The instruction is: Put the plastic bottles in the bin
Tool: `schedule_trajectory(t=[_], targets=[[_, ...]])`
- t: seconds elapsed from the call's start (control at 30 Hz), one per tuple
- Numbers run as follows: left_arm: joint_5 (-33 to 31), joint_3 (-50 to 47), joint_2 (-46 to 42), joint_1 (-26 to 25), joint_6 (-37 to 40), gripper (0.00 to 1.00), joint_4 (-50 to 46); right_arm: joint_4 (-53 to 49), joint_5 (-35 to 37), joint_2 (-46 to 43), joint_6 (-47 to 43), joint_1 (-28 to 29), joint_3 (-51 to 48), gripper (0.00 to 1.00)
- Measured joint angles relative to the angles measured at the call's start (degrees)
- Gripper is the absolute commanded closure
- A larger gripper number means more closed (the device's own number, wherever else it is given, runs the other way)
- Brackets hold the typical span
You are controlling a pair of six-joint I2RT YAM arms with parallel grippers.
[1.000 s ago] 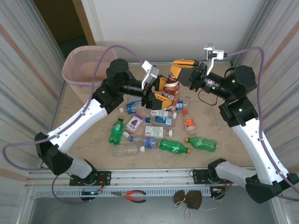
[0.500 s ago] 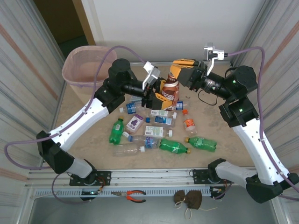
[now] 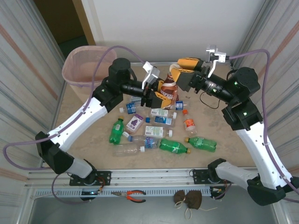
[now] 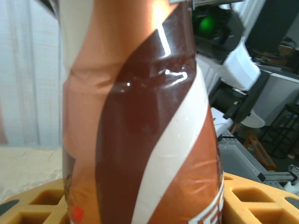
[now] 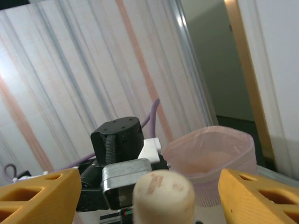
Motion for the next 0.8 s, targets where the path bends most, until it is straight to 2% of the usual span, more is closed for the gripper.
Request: schedule_trajectory(t=[0.13,0.33,0.53,0.8], targets=[[-5.6,2.8,-0.7,3.8,2.3,0.55,-7.3,-5.8,5.2,-2.6,-3.5,0.0,1.0,0.19],[-17.8,11.0,-1.6,12.3,5.8,0.55,-21.5,-14.2,13.5,-5.0,-7.5,-1.7,3.0,0.18],[-28.5,18.3,-1.6,23.1,8.3,0.55,-34.0,-23.6,21.0,-3.7,-8.4,-9.2,4.3,0.18],[-37.6,26.1,2.1,36.3,12.2,0.56,-46.2,-29.7,21.0,-2.3,-8.2,-19.0,1.1,0.18]])
